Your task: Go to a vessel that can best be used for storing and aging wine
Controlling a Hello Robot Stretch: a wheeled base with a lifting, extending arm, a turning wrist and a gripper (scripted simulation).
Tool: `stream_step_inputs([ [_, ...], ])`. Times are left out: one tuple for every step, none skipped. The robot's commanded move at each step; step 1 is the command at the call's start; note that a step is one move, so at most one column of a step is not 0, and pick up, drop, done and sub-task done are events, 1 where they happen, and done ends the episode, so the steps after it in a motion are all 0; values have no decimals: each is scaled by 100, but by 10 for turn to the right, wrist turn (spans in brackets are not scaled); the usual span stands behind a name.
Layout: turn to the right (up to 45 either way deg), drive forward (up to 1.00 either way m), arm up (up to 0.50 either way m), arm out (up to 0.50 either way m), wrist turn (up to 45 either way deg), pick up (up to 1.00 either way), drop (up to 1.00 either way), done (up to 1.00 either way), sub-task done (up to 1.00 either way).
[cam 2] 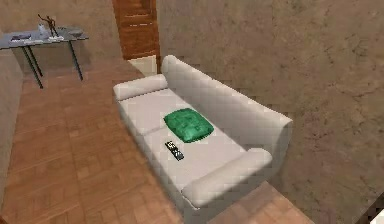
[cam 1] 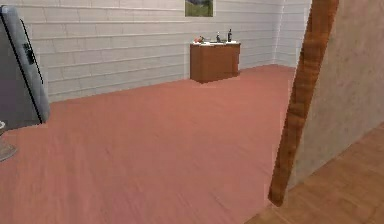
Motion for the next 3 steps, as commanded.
stream_step_inputs([
  [0, 100, 0, 0, 0, 0, 0, 0, 0],
  [90, 0, 0, 0, 0, 0, 0, 0, 0],
  [0, 20, 0, 0, 0, 0, 0, 0, 0],
])
